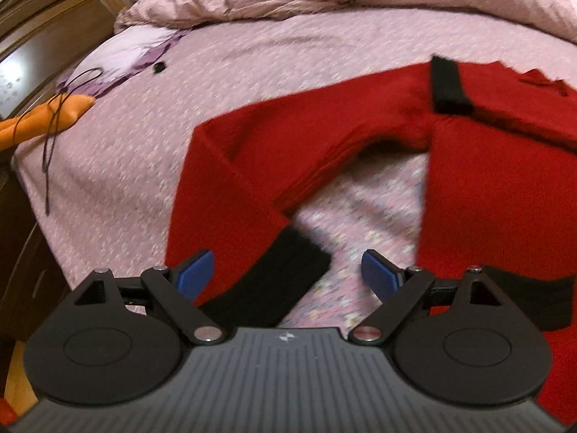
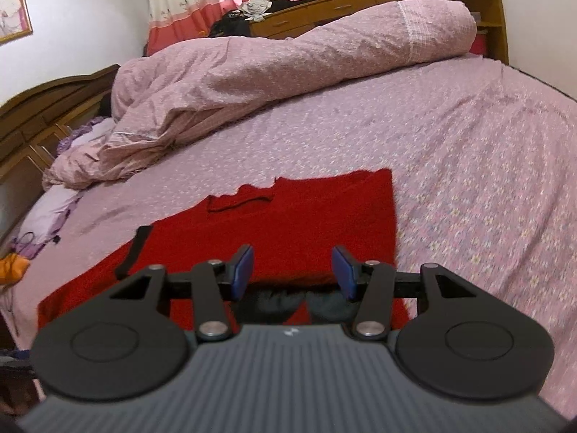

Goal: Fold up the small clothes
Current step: 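Move the left gripper to the other sleeve and grasp its black cuff, then fold the sleeve across the body with the left gripper and release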

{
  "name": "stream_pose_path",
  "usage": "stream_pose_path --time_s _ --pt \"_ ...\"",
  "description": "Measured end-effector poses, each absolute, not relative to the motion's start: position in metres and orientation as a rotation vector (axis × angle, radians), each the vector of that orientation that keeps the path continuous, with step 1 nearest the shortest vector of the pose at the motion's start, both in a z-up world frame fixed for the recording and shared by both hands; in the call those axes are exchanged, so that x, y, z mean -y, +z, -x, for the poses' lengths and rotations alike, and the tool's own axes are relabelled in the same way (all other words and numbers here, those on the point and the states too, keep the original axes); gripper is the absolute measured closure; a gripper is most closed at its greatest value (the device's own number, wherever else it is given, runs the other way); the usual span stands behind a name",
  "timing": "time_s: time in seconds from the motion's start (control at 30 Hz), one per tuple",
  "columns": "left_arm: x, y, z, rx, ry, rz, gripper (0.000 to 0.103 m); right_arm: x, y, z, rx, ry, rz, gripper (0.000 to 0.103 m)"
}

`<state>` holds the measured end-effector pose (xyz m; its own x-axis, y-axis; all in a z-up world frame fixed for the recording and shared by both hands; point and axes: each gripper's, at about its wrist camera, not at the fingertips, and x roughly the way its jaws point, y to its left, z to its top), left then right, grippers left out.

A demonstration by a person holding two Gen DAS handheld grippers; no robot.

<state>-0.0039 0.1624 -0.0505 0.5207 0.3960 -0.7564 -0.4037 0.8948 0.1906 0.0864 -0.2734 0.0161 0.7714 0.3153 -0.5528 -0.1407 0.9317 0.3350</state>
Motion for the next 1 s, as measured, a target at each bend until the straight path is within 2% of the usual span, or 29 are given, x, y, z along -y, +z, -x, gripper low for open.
stream_pose_path --time_s 0.27,0.33,0.47,0.53,0.6,0.7,0.8,1.0 --pt "-0.188 -0.06 0.013 -0.851 0.486 0.201 0.011 0.266 0.004 -0.074 -0.686 0.271 -0.286 0.052" --pt "-0.188 -0.06 0.014 -0.84 0.487 0.213 0.016 0.265 0.002 -0.075 -0.694 0.273 -0.287 0.052" --pt "-0.188 -0.055 0.016 -0.838 0.48 0.229 0.036 0.262 0.0 -0.073 -0.701 0.281 -0.289 0.052" --pt "-0.188 -0.053 0.018 -0.842 0.488 0.23 0.05 0.262 0.0 -0.073 -0.702 0.283 -0.288 0.052" --pt "-0.188 -0.051 0.021 -0.851 0.499 0.225 0.068 0.262 -0.001 -0.073 -0.705 0.281 -0.289 0.052" --pt "-0.19 -0.051 0.025 -0.864 0.508 0.218 0.083 0.262 -0.002 -0.072 -0.707 0.277 -0.298 0.052" --pt "-0.194 -0.049 0.03 -0.859 0.49 0.24 0.091 0.263 -0.002 -0.073 -0.706 0.281 -0.304 0.052" --pt "-0.205 -0.021 0.037 -0.781 0.433 0.317 0.095 0.262 -0.004 -0.074 -0.709 0.29 -0.313 0.052"
